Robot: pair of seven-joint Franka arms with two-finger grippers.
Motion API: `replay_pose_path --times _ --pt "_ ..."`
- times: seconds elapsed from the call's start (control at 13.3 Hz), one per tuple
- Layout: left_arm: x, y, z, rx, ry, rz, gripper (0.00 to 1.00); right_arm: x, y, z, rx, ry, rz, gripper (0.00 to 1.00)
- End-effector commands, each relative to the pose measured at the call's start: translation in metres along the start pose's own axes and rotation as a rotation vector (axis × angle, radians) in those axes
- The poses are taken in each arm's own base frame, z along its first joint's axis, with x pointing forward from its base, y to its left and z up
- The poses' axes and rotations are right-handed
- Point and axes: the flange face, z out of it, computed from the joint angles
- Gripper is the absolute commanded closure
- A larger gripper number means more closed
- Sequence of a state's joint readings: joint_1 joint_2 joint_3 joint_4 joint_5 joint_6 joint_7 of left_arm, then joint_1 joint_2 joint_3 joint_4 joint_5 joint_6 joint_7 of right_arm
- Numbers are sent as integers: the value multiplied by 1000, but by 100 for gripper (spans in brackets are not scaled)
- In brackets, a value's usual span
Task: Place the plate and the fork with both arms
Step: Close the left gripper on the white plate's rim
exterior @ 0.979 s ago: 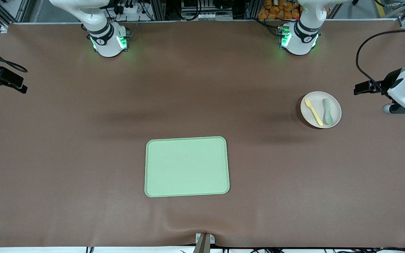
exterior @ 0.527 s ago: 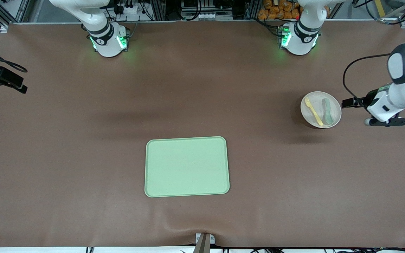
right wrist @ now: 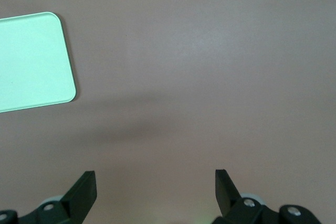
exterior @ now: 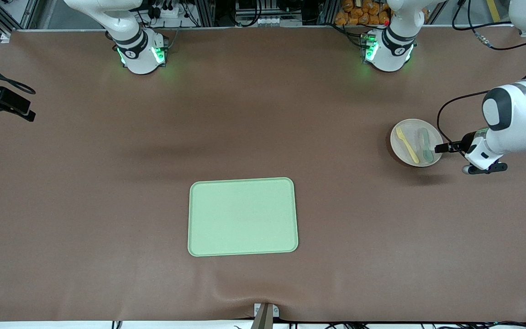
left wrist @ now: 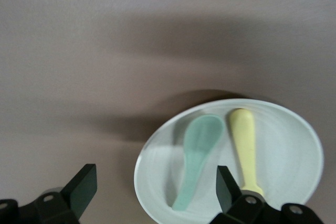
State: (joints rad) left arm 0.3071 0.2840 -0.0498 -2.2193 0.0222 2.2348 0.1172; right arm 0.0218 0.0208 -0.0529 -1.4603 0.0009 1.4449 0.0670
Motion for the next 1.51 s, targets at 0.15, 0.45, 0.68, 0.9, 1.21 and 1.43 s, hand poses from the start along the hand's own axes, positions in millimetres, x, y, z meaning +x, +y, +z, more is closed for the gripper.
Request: replay_pose_path --times 0.15,0.45,0.68,0.9,1.21,1.43 --pt "-20 -29 35 -6 7 43 0 -1 0 -2 10 -3 3 0" --pt "-25 -37 46 -15 -14 68 0 -1 0 -2 10 -3 3 0" --pt "-24 -37 56 -21 -30 93 0 -1 2 -2 10 -3 6 0" --pt "-23 -36 60 -21 -28 101 0 -1 1 -2 10 -3 5 0" --pt "-20 -32 69 -26 -41 107 61 0 2 -3 10 0 6 0" --pt "-16 -21 63 -21 -27 129 100 0 2 -2 10 -1 6 0"
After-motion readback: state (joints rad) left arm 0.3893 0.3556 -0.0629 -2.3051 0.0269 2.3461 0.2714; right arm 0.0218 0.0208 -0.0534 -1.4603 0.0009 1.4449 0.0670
